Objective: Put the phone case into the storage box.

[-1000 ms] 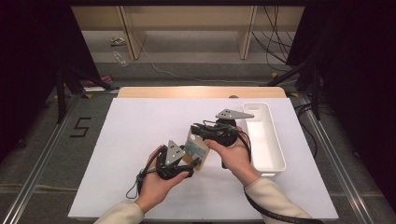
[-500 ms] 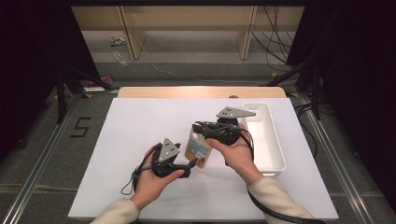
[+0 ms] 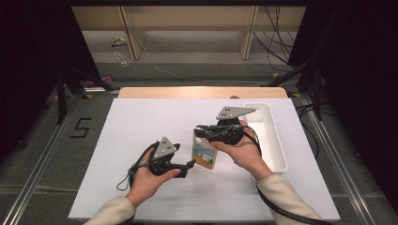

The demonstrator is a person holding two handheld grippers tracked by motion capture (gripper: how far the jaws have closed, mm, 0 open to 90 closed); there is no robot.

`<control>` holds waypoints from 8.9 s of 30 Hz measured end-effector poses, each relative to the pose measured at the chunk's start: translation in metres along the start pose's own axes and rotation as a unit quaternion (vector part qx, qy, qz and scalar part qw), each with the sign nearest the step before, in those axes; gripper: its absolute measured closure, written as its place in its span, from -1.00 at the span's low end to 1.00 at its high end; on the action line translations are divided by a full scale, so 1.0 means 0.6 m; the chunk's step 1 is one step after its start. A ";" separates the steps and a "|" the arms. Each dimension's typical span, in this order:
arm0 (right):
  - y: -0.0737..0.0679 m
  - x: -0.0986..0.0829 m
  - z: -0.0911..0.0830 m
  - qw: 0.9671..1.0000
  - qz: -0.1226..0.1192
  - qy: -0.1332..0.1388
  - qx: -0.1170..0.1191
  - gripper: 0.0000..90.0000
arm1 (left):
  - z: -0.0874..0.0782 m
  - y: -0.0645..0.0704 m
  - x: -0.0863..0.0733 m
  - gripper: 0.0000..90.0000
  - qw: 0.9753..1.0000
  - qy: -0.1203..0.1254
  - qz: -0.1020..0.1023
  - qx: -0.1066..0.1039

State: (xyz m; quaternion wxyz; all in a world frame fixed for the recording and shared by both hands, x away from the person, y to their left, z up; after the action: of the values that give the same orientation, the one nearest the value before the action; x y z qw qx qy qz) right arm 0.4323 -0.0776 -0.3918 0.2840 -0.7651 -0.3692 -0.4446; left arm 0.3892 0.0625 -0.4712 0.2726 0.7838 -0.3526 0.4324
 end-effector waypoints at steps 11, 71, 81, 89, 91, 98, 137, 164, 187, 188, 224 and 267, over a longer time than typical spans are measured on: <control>0.009 0.000 -0.011 1.000 -0.013 -0.009 0.015 0.77 | 0.006 0.004 -0.008 -0.59 0.999 -0.022 0.010 -0.034; -0.029 0.000 -0.007 0.996 -0.010 -0.019 0.088 0.77 | 0.022 0.019 -0.031 0.53 0.985 -0.051 0.097 -0.136; -0.029 0.004 -0.012 0.995 -0.001 -0.009 0.100 0.76 | 0.014 0.018 -0.022 0.69 0.986 -0.046 0.078 -0.142; -0.026 0.006 -0.014 0.994 0.001 -0.001 0.105 0.75 | 0.011 0.016 -0.019 0.75 0.987 -0.047 0.057 -0.144; -0.025 0.006 -0.014 0.994 0.001 0.000 0.106 0.75 | 0.010 0.016 -0.019 0.76 0.987 -0.048 0.052 -0.146; -0.028 0.008 -0.015 0.994 -0.013 0.010 0.109 0.69 | 0.008 0.014 -0.018 0.78 0.985 -0.043 0.029 -0.164; -0.009 -0.001 -0.012 0.988 0.003 0.148 -0.043 -0.69 | -0.014 -0.028 -0.006 0.78 0.999 -0.027 -0.047 -0.002; -0.033 -0.016 0.022 0.985 0.012 0.142 -0.094 -0.99 | -0.008 -0.010 0.000 0.77 0.998 -0.023 -0.053 0.009; -0.025 -0.010 0.028 0.979 0.031 0.151 -0.132 -0.95 | 0.004 0.013 0.002 0.77 0.998 -0.024 -0.050 -0.004; -0.025 -0.011 0.028 0.979 0.031 0.151 -0.132 -0.93 | 0.005 0.014 0.001 0.78 0.998 -0.024 -0.050 -0.005; -0.027 -0.012 0.026 0.977 0.029 0.151 -0.148 -0.76 | 0.008 0.016 0.000 0.77 0.999 -0.022 -0.047 -0.015; 0.003 0.013 -0.019 0.965 0.040 0.180 -0.188 -0.74 | -0.029 0.012 0.013 -0.90 0.998 0.001 0.014 -0.058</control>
State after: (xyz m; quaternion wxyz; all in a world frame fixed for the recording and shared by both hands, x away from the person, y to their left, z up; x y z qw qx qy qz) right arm 0.4311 -0.0850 -0.3800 0.2143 -0.7261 -0.1910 -0.6248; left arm 0.3780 0.0684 -0.4551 0.3119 0.7610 -0.3884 0.4156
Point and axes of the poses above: each handheld gripper's, and its own axes: z roughly forward along the jaws, x roughly out of its top, y roughly to its right, the point moved 6 cm from there along z, roughly forward along the jaws, and after that the axes turned 6 degrees about -x, right-handed, at the moved point
